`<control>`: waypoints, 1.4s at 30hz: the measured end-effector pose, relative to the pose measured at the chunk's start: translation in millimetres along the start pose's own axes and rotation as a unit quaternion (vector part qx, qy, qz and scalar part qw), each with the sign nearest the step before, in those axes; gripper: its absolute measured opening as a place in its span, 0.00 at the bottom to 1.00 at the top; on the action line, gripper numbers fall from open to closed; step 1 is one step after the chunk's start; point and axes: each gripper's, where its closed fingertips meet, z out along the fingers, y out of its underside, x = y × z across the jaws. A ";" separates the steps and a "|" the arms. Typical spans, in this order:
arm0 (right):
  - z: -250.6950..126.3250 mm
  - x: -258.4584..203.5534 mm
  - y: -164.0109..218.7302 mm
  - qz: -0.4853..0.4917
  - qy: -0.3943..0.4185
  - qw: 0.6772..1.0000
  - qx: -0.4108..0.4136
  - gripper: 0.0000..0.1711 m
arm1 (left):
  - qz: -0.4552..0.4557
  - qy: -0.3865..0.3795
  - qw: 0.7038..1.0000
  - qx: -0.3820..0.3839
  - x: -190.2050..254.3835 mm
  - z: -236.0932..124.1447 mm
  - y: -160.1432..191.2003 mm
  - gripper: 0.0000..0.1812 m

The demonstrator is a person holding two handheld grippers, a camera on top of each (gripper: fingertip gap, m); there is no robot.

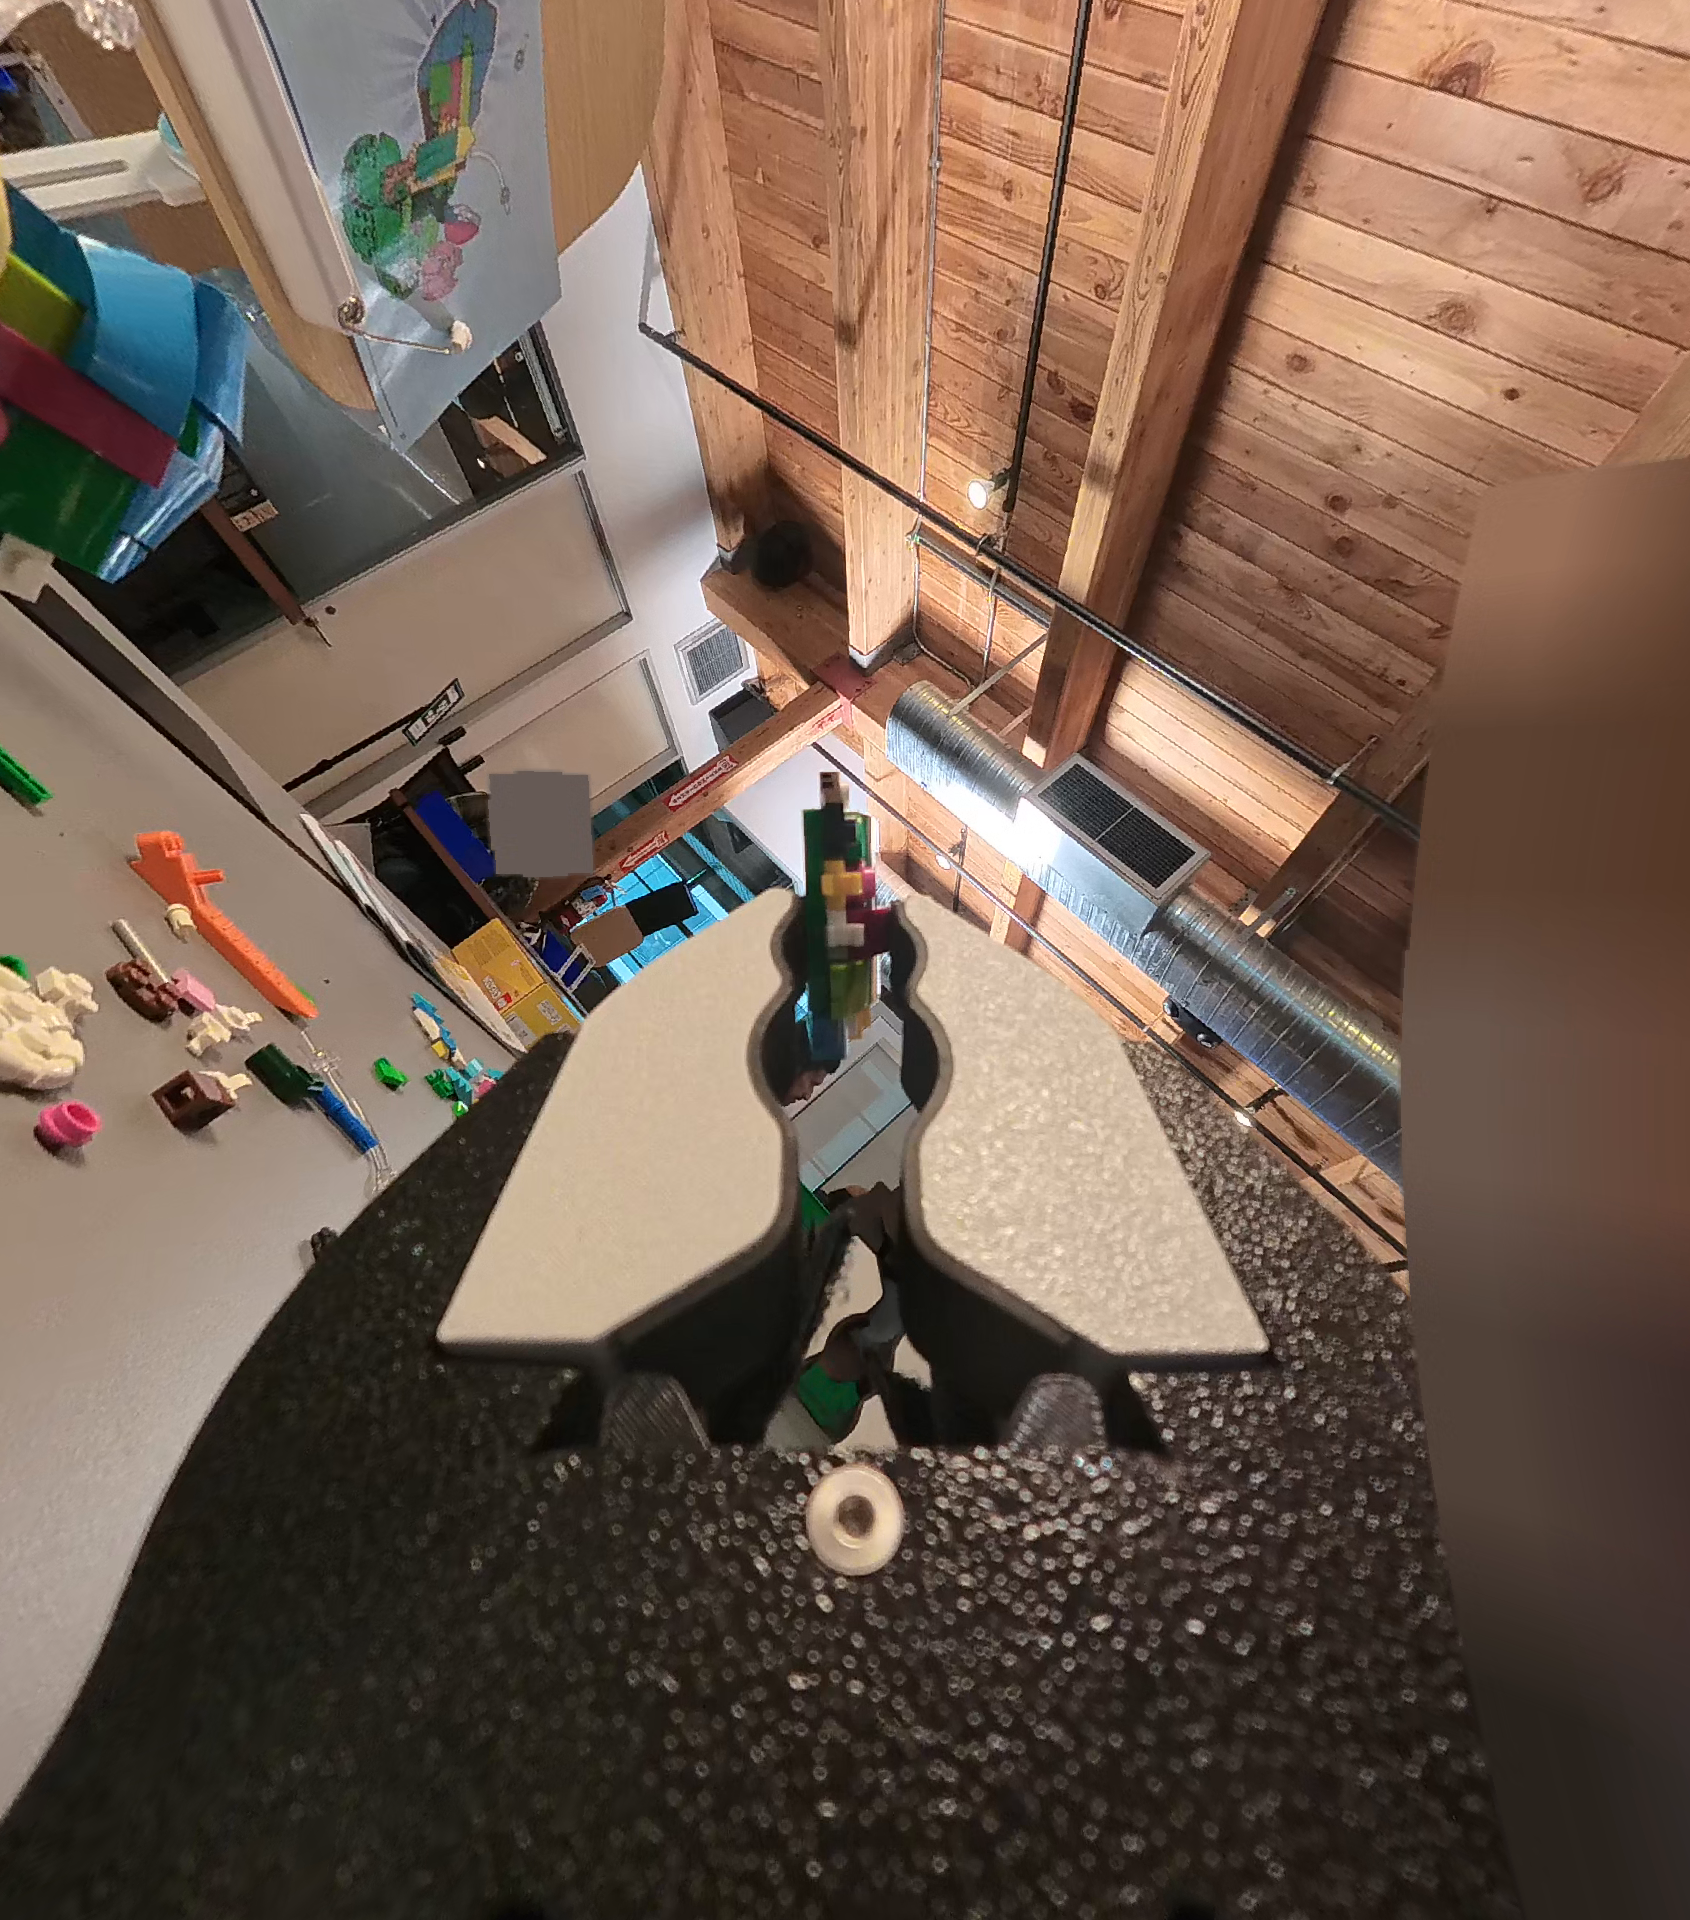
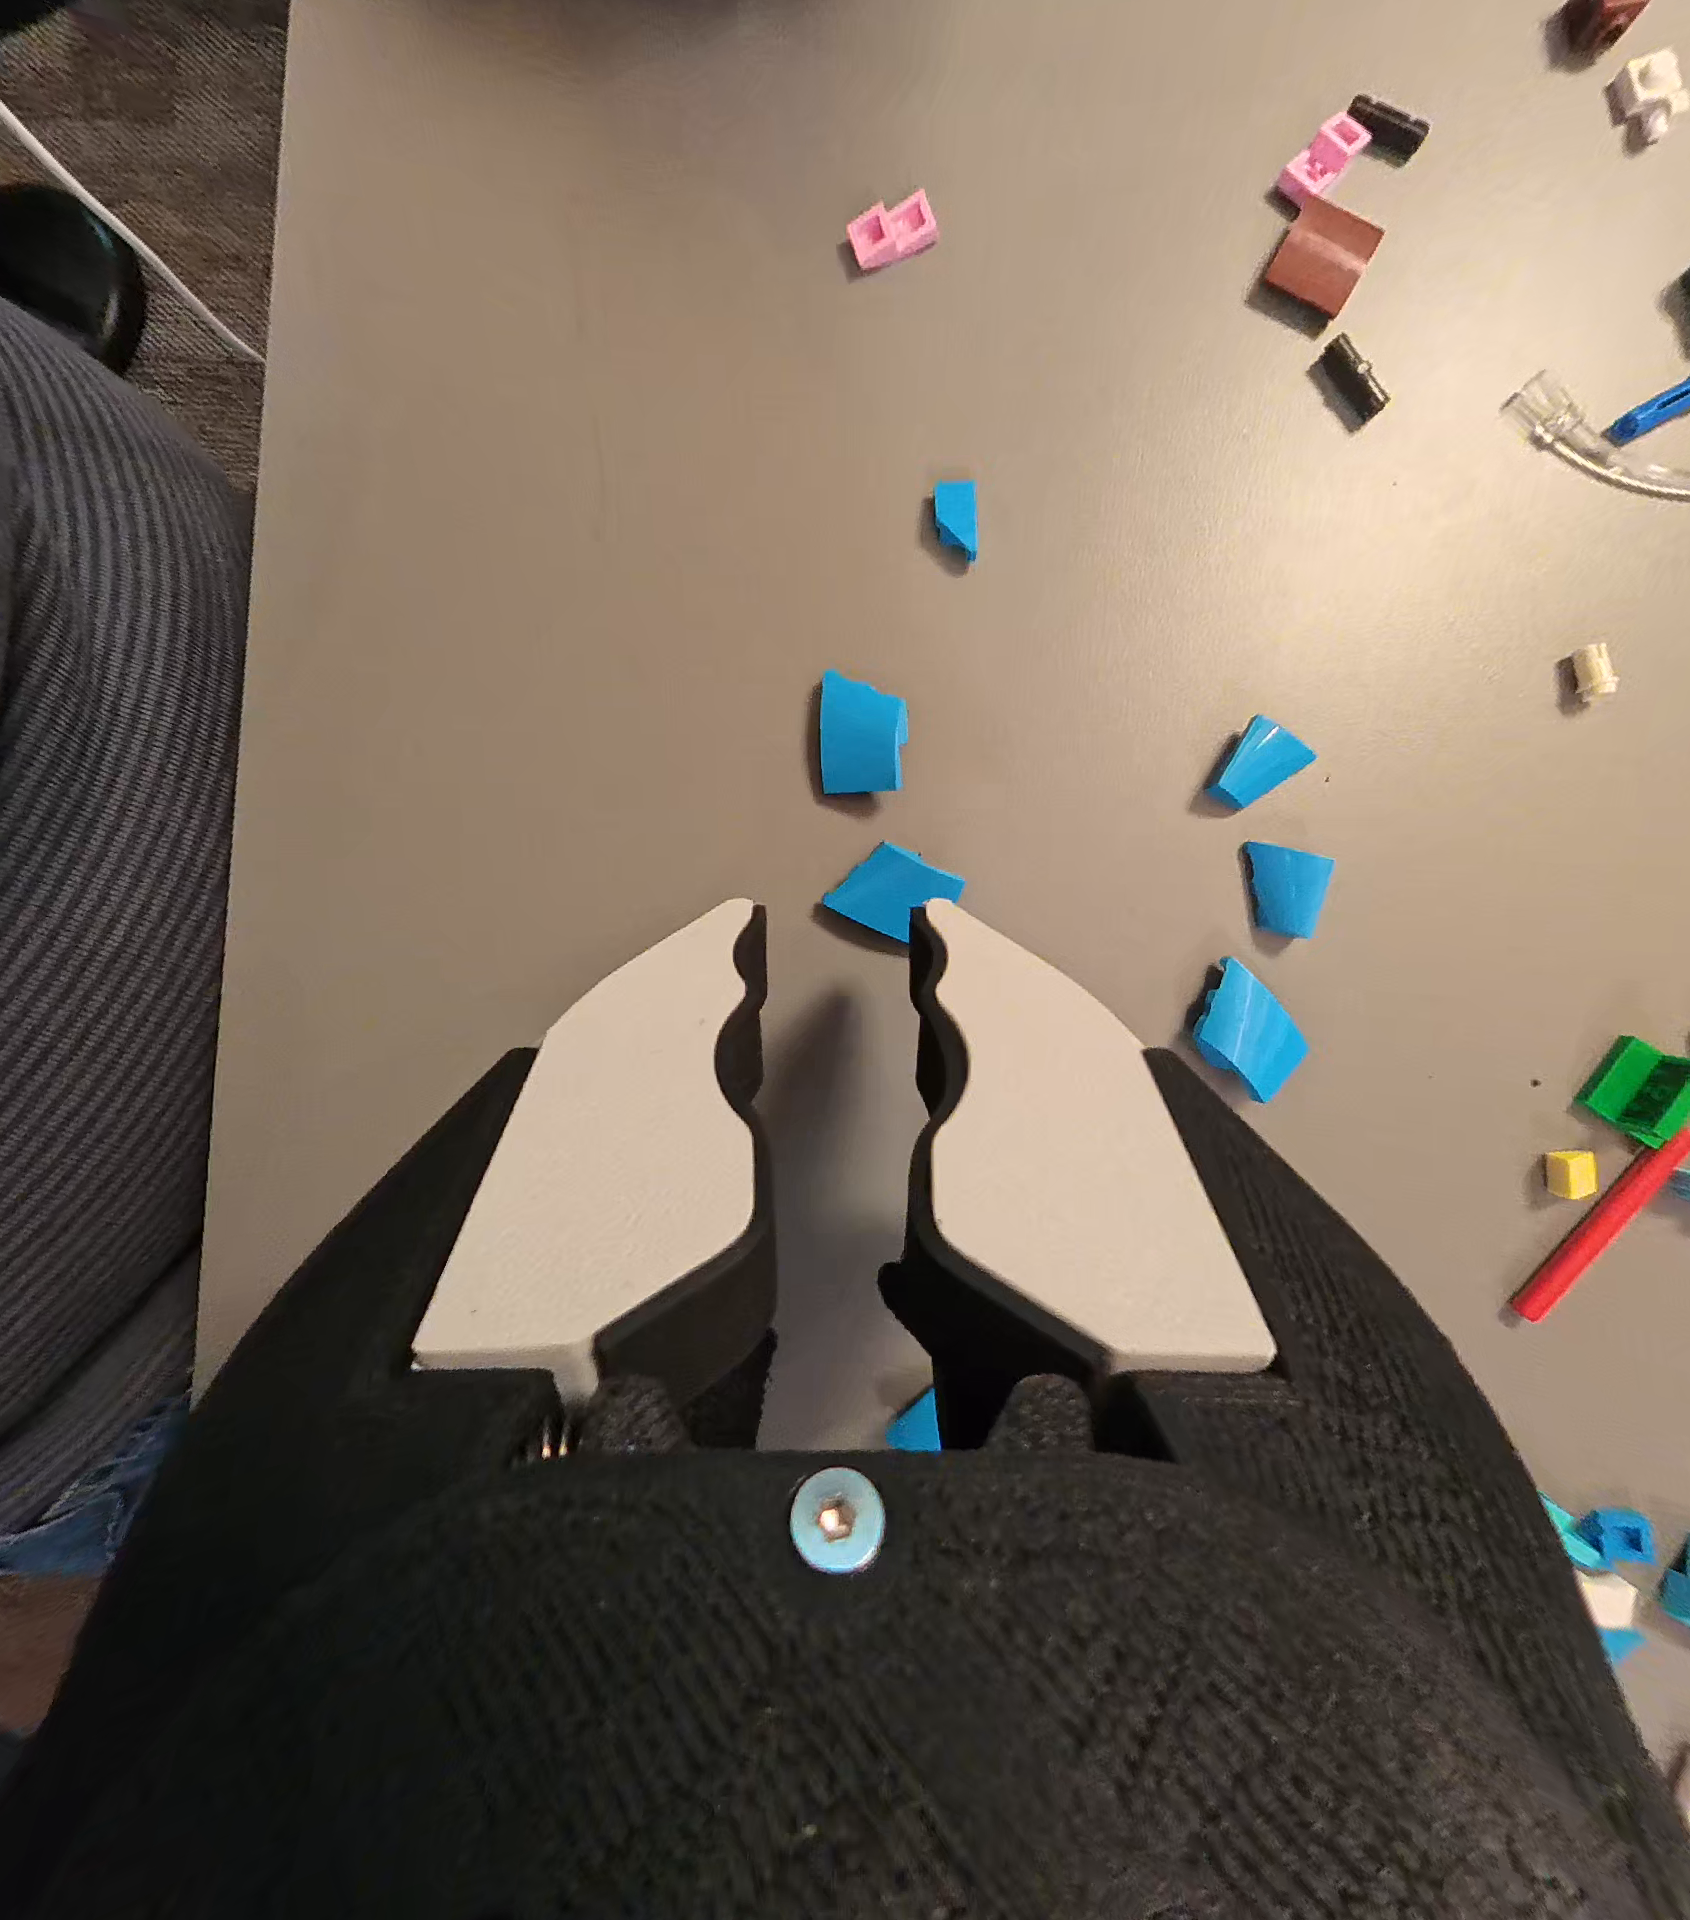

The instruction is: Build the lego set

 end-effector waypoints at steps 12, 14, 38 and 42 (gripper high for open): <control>-3.3 0.4 3.3 -0.004 0.015 1.000 0.000 0.12 | 0.000 0.000 1.000 0.000 0.2 -0.1 0.1 0.08; -3.8 2.3 5.6 -0.002 0.022 1.000 -0.002 0.12 | 0.000 0.000 1.000 0.000 0.2 -0.1 0.2 0.08; 10.8 -1.8 10.3 -0.004 0.012 1.000 -0.022 0.13 | 0.000 0.000 1.000 0.000 -0.1 0.0 0.1 0.08; 11.0 -0.8 11.7 -0.003 0.012 1.000 -0.025 0.13 | -0.001 0.000 1.000 0.000 -0.3 0.1 0.0 0.08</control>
